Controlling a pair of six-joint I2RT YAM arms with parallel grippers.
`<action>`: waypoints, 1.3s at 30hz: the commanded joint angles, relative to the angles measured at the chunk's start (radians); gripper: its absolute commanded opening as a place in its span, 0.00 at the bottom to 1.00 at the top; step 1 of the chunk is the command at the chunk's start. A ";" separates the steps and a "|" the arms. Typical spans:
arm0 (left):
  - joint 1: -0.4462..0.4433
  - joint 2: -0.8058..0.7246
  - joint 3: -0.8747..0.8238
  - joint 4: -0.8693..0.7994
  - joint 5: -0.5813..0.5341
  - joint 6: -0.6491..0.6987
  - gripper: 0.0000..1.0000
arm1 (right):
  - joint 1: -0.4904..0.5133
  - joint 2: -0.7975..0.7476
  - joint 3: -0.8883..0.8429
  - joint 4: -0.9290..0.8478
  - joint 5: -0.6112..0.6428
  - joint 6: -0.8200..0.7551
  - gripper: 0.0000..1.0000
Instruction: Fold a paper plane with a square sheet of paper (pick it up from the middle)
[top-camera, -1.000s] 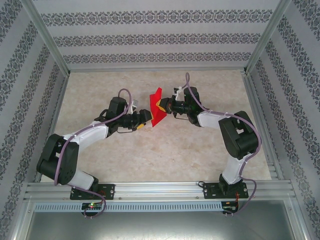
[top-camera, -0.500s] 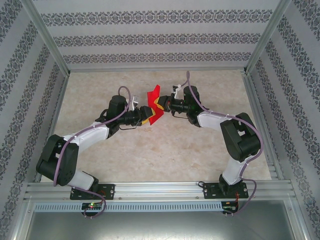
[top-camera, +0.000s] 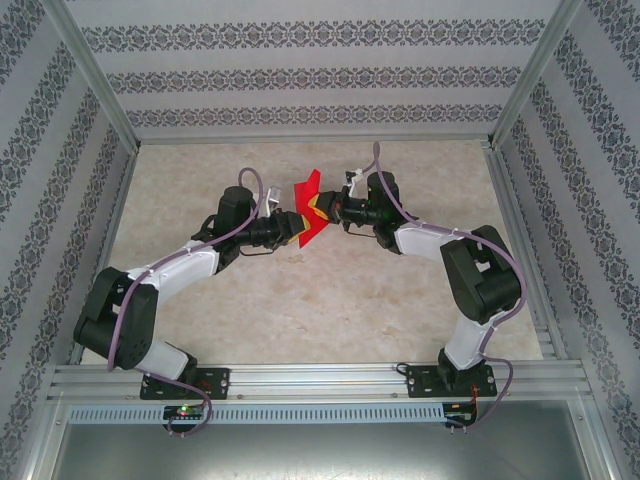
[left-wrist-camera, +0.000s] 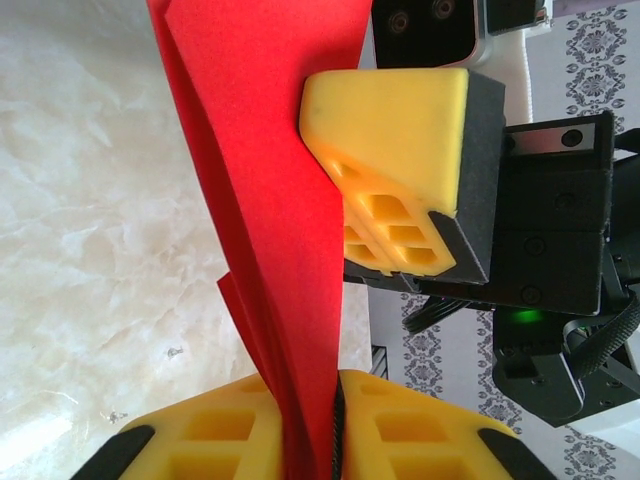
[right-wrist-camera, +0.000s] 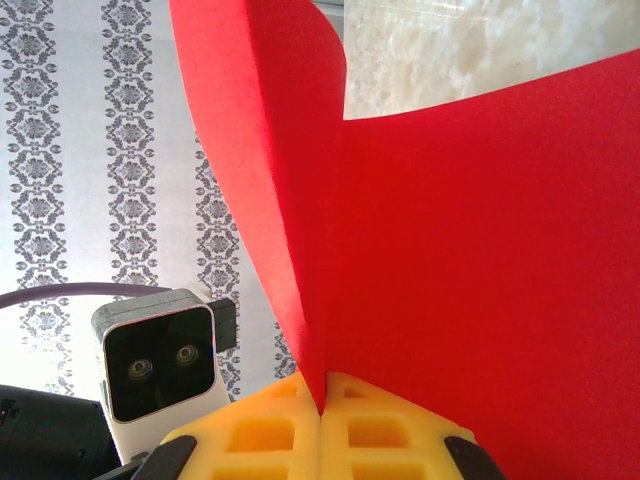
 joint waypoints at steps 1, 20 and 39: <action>-0.013 -0.004 0.032 -0.024 0.012 0.043 0.19 | 0.015 -0.015 0.012 0.031 -0.016 -0.001 0.01; -0.012 -0.029 0.048 -0.133 0.001 0.115 0.17 | 0.003 -0.010 0.019 -0.059 -0.006 -0.071 0.26; -0.062 -0.112 0.341 -1.061 -0.842 0.690 0.13 | -0.101 -0.185 0.005 -0.569 0.124 -0.440 0.49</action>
